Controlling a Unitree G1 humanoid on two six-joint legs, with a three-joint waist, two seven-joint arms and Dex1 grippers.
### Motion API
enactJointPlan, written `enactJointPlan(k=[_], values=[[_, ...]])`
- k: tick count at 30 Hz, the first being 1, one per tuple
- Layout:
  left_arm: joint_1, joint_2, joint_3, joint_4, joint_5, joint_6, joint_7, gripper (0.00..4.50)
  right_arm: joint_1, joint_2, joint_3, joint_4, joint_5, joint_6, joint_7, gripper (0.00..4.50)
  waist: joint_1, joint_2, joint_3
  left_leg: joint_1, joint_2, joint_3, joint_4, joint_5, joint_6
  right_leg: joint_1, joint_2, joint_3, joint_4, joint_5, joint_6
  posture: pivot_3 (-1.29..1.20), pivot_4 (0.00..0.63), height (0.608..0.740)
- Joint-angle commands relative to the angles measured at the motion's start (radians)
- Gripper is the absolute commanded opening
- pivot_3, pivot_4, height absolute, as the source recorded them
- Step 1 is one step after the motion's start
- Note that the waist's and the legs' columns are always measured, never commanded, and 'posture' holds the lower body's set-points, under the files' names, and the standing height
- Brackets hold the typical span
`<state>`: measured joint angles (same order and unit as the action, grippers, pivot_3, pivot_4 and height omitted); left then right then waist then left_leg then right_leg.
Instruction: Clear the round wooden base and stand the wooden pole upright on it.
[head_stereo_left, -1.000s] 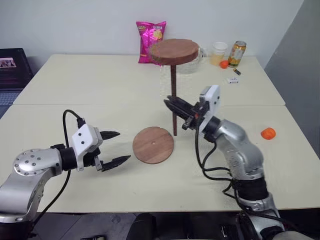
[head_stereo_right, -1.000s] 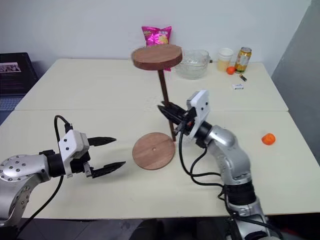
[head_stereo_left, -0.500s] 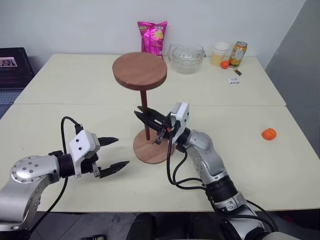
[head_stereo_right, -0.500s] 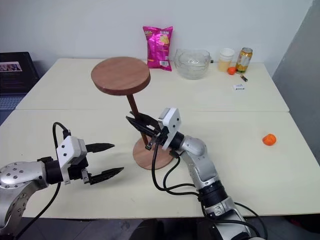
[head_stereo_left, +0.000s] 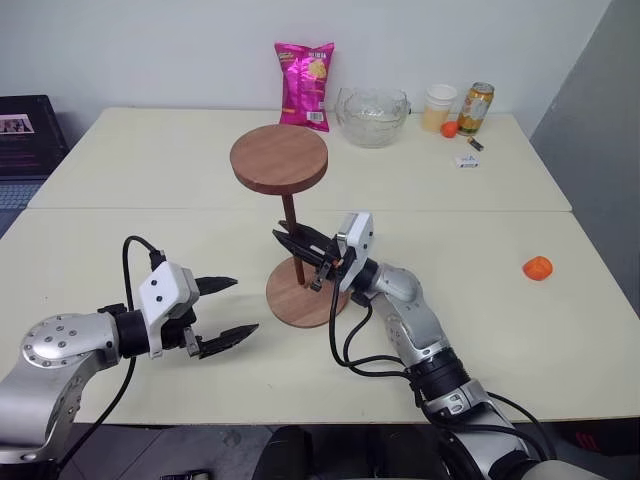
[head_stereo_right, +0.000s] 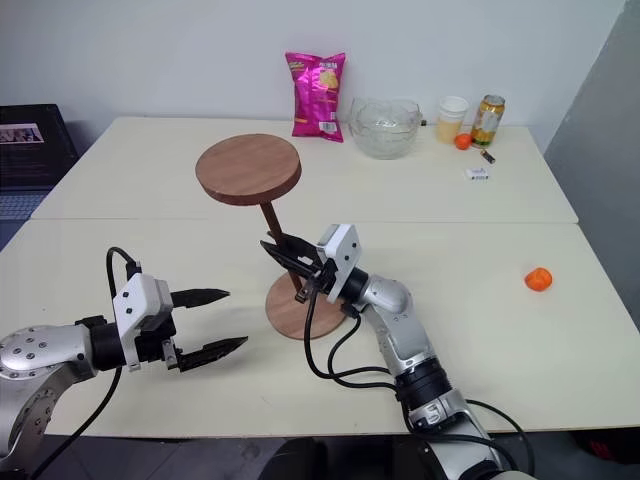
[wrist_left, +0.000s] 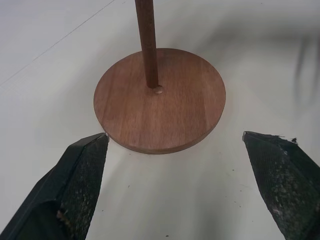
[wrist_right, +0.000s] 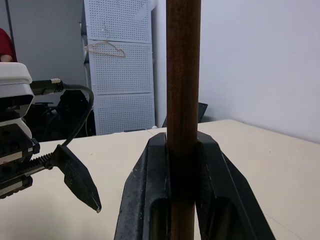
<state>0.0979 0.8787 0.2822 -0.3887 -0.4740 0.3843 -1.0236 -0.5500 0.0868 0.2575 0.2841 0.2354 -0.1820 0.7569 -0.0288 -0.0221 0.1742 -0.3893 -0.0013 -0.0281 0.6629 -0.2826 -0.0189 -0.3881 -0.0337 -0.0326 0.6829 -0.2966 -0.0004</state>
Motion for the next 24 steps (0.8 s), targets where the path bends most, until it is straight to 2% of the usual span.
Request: enactJointPlan(k=[1,24], values=[[-0.022,0.005,0.007,0.001,-0.005,-0.016,-0.006,4.5,-0.002,0.0,-0.005,-0.011,-0.005,-0.021,-0.003,0.25,0.0,0.0,0.0,0.0,0.0,0.0,0.0,0.0,0.0,0.0,0.0,0.0,0.0,0.0,0.0,0.0,0.15,0.74],[-0.003,-0.013,-0.016,0.047,0.03,-0.093,-0.025,4.5,0.021,-0.024,0.002,0.052,-0.04,-0.053,0.01,0.25,0.0,0.0,0.0,0.001,0.0,0.0,0.0,0.0,0.0,0.0,0.0,0.0,0.0,0.0,0.0,0.0,0.15,0.74]])
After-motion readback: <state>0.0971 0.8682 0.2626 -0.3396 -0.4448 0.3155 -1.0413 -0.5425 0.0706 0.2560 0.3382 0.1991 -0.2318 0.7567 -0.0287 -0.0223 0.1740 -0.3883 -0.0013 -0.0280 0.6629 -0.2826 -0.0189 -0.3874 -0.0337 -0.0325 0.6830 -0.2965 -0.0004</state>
